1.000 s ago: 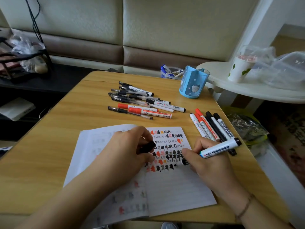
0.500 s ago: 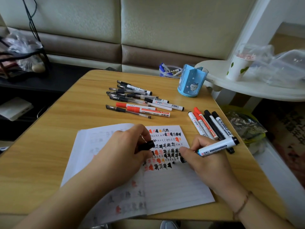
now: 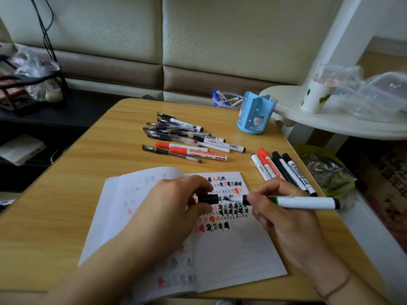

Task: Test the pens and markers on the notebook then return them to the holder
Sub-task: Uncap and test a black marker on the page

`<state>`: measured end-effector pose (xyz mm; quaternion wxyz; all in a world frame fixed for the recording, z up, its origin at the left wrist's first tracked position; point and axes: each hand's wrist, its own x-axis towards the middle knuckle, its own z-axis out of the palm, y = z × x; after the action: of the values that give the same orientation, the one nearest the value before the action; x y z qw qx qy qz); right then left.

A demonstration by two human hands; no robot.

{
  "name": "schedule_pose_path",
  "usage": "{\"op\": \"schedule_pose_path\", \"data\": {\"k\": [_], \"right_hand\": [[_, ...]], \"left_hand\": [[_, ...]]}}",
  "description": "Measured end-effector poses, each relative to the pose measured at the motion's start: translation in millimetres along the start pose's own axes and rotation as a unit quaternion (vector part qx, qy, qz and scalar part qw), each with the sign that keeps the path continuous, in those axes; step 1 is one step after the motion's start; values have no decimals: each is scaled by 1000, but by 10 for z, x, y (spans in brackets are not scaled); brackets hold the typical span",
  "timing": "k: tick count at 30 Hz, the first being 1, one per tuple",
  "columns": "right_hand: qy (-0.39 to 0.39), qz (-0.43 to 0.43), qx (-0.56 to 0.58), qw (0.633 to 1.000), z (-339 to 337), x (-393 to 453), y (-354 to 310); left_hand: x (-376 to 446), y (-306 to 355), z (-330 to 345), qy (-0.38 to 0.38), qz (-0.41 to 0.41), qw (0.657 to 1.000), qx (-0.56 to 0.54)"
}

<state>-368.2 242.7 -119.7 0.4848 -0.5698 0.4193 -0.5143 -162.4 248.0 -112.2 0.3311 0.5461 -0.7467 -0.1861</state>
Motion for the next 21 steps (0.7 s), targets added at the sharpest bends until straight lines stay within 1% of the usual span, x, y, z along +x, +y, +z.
{"op": "schedule_pose_path", "data": {"k": [3, 10, 16, 18, 21], "right_hand": [[6, 0, 41, 999, 8, -34, -39], [33, -12, 37, 999, 13, -45, -75], [18, 3, 52, 998, -12, -58, -131], [14, 4, 63, 998, -9, -59, -135], [2, -3, 46, 999, 30, -62, -151]], "left_hand": [[0, 20, 0, 17, 14, 999, -34], [-19, 26, 18, 38, 65, 992, -99], [-33, 72, 0, 27, 124, 987, -100], [-35, 83, 10, 19, 134, 986, -100], [-38, 104, 48, 14, 144, 984, -103]]}}
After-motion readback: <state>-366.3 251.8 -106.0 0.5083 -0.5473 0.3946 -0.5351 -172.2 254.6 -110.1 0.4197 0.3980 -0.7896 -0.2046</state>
